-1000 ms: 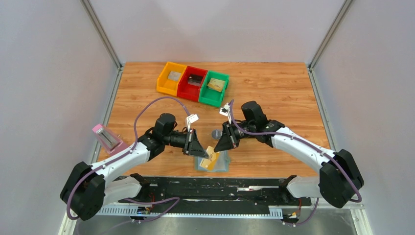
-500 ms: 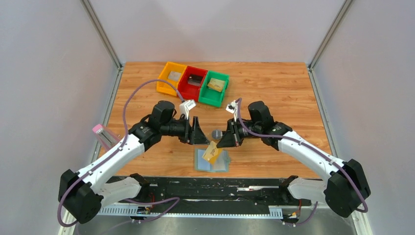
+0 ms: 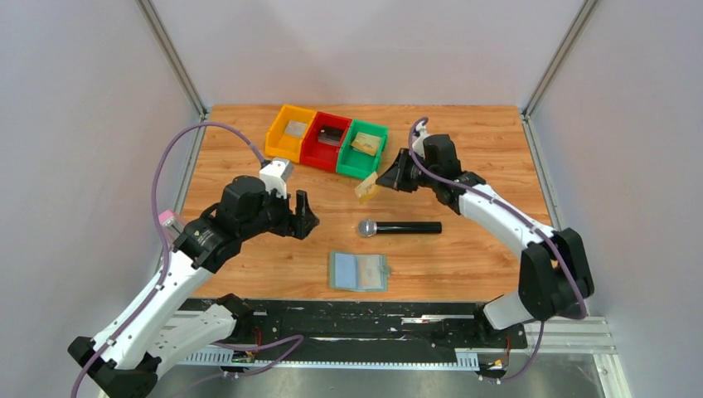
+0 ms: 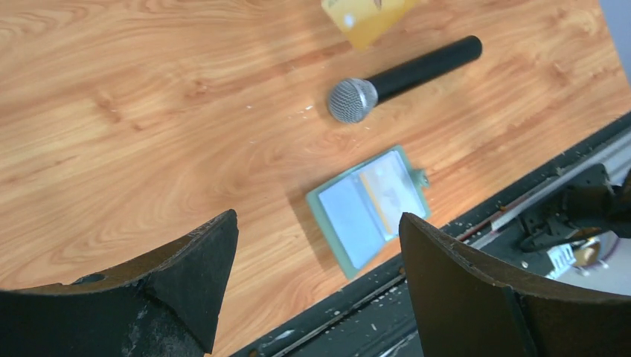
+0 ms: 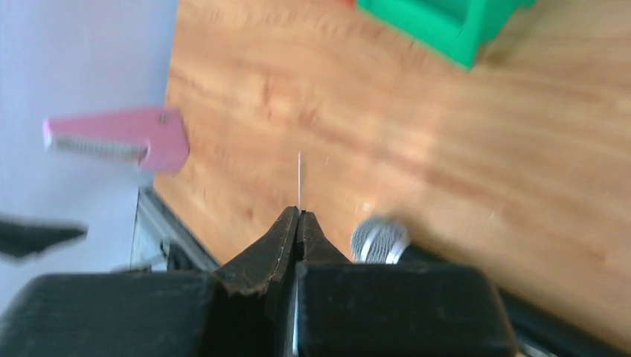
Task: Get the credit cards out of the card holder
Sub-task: Place the credit card in the storage box.
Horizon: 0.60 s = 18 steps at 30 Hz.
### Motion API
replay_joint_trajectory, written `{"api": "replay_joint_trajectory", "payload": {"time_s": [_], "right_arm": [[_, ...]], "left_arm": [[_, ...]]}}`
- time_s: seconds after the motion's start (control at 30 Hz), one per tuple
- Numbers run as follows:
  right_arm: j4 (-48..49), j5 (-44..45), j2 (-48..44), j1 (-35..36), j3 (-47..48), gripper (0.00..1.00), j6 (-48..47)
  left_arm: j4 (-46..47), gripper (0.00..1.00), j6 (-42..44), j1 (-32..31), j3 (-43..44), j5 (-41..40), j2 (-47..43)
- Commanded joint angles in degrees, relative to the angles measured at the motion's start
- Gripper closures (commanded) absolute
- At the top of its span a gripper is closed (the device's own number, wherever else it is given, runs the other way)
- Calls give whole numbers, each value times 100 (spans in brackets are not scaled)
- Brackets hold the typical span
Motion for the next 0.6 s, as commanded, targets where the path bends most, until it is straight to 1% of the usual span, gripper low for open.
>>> {"api": "replay_joint_trajectory", "payload": {"time_s": [0.0,0.07,0.13,0.3,0.43,0.57], "right_arm": [[849,1291,776,-134,797,100,897],[1044,1672,1202,-162,1129,100,1104],[1227,1805,1607,-196,1519,100,1276],[1321,2137,2587,-260,2365,100,1577],[1365,2204,3117,-331,2858,100,1740],[1421,2345,3418,-397,3045,100,1938]], "left_arm": [[-202,13,350,-29,-53,-633,-247],[-261,13,388,-33,-68,-531,-266],[-294,13,435,-27,-97,-408,-288],[-284,13,482,-27,-177,-287,-355],[-286,13,524,-27,-172,-197,-361],[-283,13,534,-25,-188,-150,-412]]}}
